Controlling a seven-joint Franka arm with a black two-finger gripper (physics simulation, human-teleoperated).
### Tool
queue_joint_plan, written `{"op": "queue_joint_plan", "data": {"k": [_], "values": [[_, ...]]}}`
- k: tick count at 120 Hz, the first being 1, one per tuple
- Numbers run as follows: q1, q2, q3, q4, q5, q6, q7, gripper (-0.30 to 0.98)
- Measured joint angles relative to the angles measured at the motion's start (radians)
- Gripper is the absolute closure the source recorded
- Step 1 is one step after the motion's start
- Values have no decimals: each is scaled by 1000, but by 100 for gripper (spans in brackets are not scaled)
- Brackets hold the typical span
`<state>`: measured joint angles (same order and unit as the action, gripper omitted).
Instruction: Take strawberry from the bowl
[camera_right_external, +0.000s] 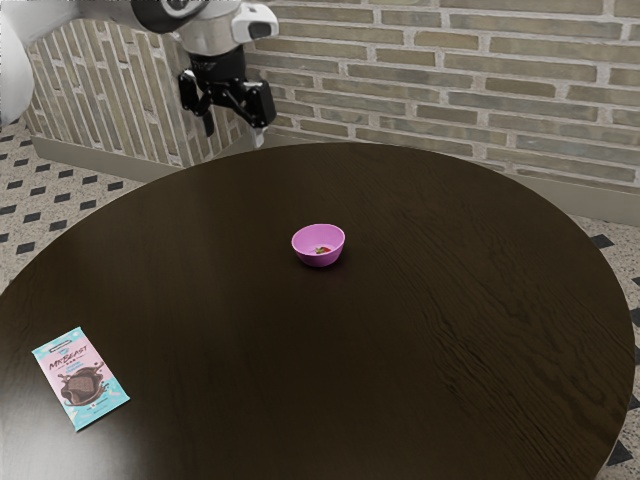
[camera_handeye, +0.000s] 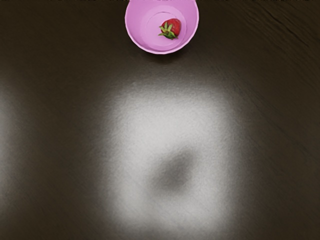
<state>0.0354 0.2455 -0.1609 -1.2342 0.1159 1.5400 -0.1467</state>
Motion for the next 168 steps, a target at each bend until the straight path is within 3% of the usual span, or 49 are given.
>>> {"op": "queue_joint_plan", "data": {"k": [62,97,168], "values": [[-6,246,3,57,-23,179,-12,0],[-6,375,18,108,-29,288,-20,13],[-6,685,44,314,-4,500,-6,23]]}}
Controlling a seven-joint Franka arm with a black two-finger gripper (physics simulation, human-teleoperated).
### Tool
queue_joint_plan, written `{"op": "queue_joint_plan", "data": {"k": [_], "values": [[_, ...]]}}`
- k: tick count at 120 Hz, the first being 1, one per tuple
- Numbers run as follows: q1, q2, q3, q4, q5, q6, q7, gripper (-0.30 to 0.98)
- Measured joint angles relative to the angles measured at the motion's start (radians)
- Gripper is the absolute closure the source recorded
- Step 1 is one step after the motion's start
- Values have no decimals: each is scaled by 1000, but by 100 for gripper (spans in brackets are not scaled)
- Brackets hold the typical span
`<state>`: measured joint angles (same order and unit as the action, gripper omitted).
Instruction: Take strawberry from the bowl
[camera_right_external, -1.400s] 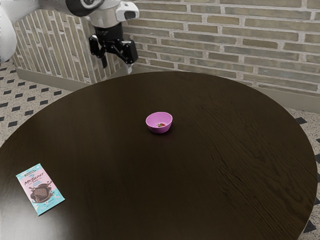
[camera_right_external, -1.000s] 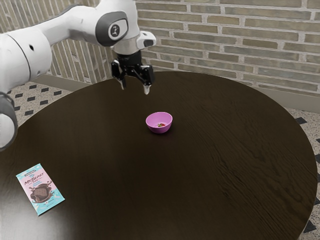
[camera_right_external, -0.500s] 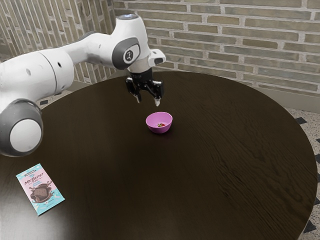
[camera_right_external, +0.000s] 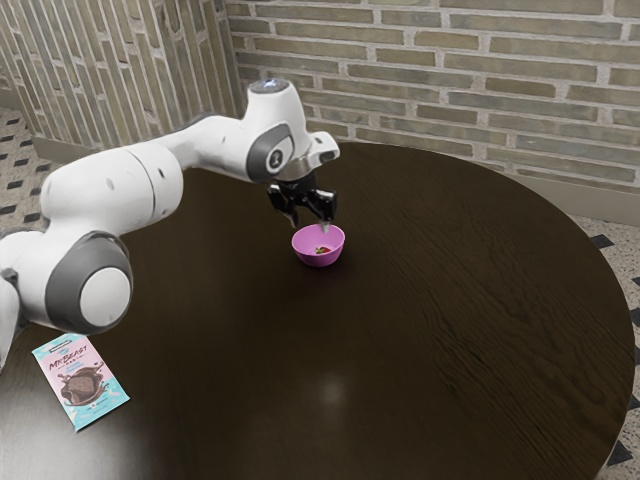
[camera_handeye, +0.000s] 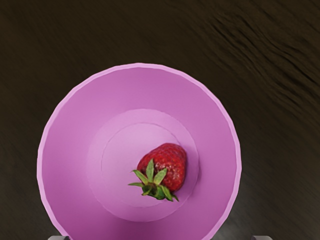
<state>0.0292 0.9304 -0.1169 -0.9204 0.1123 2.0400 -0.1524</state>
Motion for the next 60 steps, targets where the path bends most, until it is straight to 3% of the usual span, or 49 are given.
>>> {"op": "queue_joint_plan", "data": {"k": [60], "values": [[19,140,-15,85,0,102,7,32]]}}
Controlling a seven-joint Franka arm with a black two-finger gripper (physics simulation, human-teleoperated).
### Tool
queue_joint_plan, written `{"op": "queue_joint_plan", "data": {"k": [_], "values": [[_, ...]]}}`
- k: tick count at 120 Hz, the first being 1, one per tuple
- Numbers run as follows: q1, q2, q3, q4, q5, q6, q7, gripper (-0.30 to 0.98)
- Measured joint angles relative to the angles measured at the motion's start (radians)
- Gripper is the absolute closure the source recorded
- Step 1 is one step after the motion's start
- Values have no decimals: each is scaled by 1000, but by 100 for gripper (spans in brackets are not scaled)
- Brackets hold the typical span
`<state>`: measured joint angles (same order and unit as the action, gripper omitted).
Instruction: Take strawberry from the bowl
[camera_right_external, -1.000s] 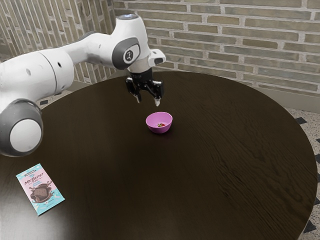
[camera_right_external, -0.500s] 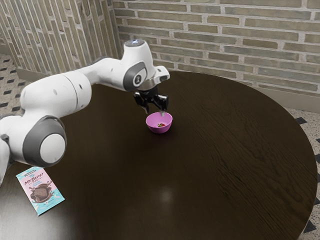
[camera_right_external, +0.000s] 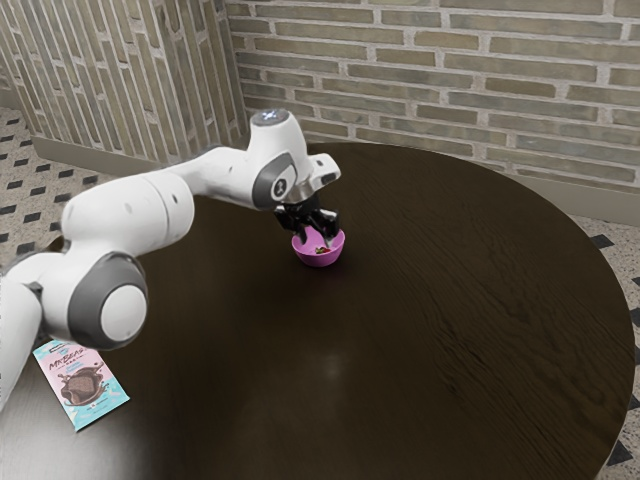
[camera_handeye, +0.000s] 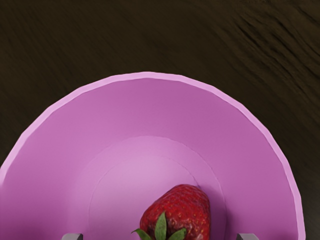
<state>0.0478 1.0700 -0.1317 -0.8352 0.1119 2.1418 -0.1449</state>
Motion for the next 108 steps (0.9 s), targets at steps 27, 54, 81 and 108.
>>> {"op": "queue_joint_plan", "data": {"k": [27,54,81,108], "values": [[1,38,-2,21,-1,40,3,34],[1,50,-2,31,-1,67,5,43],[1,69,-14,31,-1,93,6,50],[1,68,-8,31,4,94,2,57]]}}
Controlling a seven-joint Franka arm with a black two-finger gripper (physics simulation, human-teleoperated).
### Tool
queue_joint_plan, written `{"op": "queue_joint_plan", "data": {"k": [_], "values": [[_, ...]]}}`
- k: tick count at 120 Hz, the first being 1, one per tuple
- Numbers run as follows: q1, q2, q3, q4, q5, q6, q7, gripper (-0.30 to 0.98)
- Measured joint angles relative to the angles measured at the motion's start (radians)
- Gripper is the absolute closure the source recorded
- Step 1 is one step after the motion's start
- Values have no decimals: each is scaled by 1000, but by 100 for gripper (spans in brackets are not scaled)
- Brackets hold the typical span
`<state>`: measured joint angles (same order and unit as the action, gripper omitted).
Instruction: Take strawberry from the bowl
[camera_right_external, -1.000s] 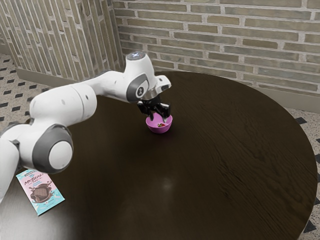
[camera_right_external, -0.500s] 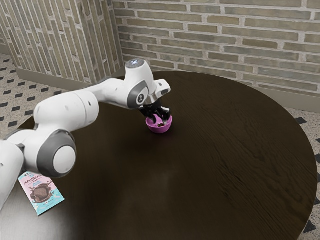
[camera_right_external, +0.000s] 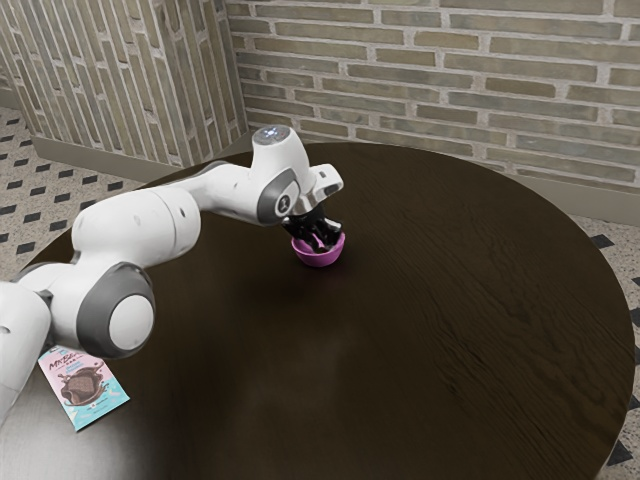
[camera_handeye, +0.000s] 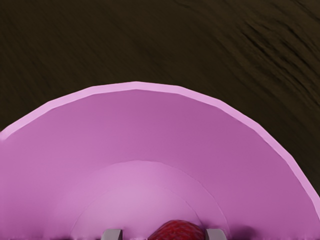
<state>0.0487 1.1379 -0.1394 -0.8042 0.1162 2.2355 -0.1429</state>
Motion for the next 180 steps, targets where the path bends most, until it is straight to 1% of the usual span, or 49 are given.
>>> {"op": "queue_joint_plan", "data": {"k": [30,47,63,74,90,120,126,143,152,169,180], "values": [[-1,-9,23,28,16,-61,-13,63],[-10,-61,21,33,42,-122,-23,67],[-73,-136,20,6,59,-172,-32,70],[-127,-153,17,3,65,-191,-38,71],[-164,-139,-6,29,69,-192,-46,73],[-171,-63,-41,68,74,-119,-64,75],[-171,-56,-48,70,73,-104,-67,69],[-171,-54,-59,67,50,-75,-61,40],[-171,-58,-60,64,42,-68,-55,28],[-171,-84,-57,56,36,-73,-47,15],[-170,-142,-54,-1,36,-89,-44,9]]}}
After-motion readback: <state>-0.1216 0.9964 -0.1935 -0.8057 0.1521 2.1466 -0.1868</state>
